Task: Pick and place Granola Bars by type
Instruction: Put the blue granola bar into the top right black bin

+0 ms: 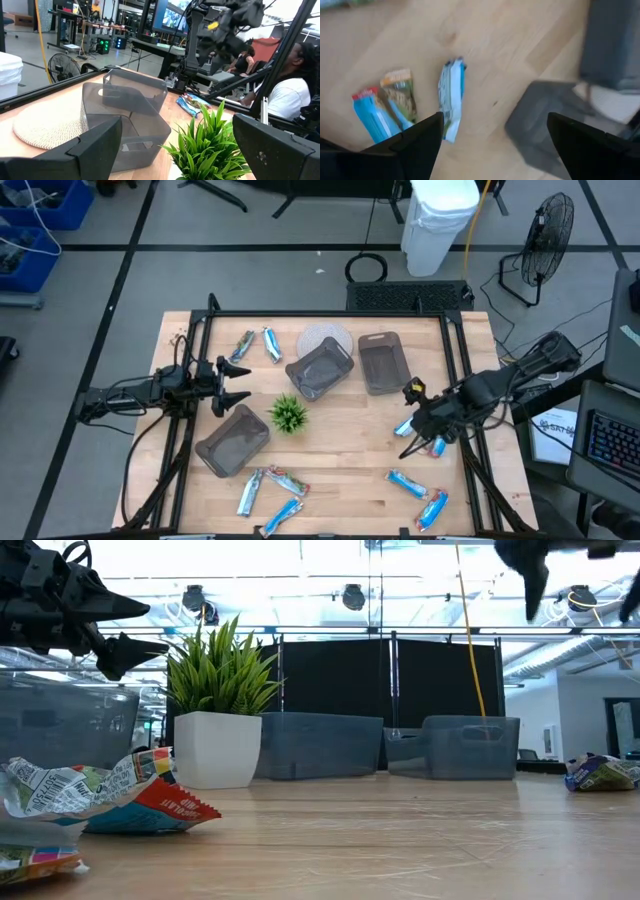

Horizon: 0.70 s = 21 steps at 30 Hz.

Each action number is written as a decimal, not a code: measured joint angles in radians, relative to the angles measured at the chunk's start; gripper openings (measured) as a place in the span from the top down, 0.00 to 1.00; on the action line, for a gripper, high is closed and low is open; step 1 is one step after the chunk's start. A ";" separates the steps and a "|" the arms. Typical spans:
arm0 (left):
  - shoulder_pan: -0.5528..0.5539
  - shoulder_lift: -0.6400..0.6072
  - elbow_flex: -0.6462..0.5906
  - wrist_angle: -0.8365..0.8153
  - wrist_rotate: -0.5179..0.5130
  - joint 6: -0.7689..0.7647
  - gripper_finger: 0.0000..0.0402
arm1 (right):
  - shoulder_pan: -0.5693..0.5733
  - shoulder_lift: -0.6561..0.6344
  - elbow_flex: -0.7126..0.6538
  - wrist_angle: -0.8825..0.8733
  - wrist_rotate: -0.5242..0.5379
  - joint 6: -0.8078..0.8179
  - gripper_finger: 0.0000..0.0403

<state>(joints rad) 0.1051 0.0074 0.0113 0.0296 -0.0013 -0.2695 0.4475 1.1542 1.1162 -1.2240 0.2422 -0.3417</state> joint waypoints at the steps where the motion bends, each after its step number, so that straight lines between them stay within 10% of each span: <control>1: 0.000 0.000 0.000 0.000 0.000 0.000 0.06 | -0.005 0.000 -0.023 0.005 0.001 -0.001 0.15; 21: 0.000 0.000 0.000 0.000 0.000 0.000 0.06 | -0.194 0.006 -0.324 0.177 -0.043 -0.059 0.17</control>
<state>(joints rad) 0.1055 0.0074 0.0111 0.0296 -0.0013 -0.2695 0.2537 1.1603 0.7923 -1.0472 0.1995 -0.4010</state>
